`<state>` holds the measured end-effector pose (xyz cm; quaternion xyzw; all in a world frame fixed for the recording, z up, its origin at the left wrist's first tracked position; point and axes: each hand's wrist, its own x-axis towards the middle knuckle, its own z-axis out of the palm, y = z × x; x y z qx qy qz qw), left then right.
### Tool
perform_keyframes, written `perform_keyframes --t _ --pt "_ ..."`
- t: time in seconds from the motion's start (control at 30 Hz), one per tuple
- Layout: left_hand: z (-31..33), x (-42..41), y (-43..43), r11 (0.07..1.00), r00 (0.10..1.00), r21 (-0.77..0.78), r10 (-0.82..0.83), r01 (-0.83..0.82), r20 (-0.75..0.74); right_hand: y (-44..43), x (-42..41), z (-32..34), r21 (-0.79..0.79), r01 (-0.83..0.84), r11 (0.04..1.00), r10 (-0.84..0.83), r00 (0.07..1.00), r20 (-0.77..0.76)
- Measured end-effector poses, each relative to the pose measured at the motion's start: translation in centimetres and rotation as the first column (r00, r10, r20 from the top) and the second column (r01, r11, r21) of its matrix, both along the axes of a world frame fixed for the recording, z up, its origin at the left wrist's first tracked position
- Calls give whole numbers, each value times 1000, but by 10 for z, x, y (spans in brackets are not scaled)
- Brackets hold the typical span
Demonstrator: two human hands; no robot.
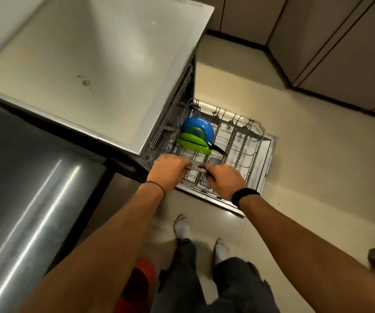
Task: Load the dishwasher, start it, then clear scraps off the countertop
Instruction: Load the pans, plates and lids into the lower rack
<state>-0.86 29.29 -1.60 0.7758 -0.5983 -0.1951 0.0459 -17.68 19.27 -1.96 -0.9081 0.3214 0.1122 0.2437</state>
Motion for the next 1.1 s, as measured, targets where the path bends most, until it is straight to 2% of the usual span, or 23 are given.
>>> perform_keyframes --t 0.17,0.33,0.63,0.8,1.1 --pt "-70 31 -30 997 999 53 52 -52 -5 -21 37 -66 -12 64 998 -64 998 -15" --pt "-148 48 -59 985 985 -29 167 -168 -35 -46 63 -149 10 115 993 -115 993 20" --pt "-287 74 -88 993 993 5 118 -118 -13 -71 86 -288 27 114 993 -114 993 4" --pt "-336 93 -102 995 996 -19 94 -93 10 -86 102 -333 7 108 994 -108 994 25" --pt "-375 115 -119 996 996 12 85 -86 29 -103 124 -369 1 98 995 -98 995 8"
